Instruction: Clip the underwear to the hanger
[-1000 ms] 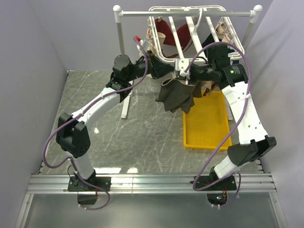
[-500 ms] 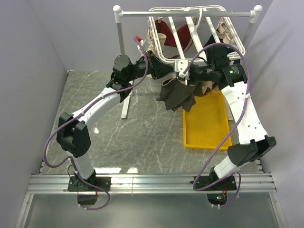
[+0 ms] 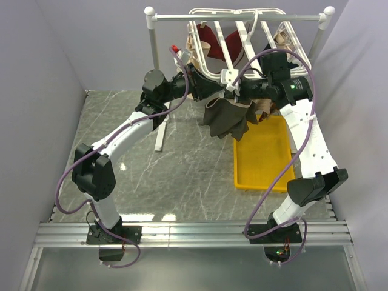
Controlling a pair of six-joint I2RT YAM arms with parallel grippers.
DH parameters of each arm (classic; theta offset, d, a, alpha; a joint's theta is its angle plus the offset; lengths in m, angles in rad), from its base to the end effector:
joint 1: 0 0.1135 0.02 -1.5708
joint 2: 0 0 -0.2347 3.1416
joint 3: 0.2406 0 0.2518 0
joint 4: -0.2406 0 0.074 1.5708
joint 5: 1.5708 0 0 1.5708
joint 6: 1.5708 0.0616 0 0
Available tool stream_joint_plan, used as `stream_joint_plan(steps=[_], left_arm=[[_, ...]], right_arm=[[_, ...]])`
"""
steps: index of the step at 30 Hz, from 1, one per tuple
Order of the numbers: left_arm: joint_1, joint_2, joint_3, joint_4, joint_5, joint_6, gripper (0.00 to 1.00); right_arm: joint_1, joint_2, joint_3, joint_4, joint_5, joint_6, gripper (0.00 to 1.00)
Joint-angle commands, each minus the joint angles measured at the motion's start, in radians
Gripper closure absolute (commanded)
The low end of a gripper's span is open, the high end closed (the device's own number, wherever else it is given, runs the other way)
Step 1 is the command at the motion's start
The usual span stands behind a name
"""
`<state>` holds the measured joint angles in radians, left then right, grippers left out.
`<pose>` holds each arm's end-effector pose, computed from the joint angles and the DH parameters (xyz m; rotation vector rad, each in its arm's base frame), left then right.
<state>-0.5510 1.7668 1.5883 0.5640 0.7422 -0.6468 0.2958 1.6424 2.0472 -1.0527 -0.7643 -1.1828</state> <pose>0.3426 -0.2594 0.4042 0.6594 1.2787 -1.4432 0.3055 0.1377 0.4276 -1.6388 1.2055 0.2985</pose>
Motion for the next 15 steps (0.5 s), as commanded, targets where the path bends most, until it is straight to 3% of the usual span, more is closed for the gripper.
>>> stream_joint_plan(steps=[1, 15], left_arm=[[-0.01, -0.003, -0.008, 0.042, 0.063, 0.042, 1.0], [-0.01, -0.017, -0.047, 0.033, 0.108, 0.199, 1.0]], right_arm=[[0.003, -0.001, 0.057, 0.022, -0.015, 0.032, 1.0], [-0.004, -0.003, 0.068, 0.01, -0.046, 0.057, 1.0]])
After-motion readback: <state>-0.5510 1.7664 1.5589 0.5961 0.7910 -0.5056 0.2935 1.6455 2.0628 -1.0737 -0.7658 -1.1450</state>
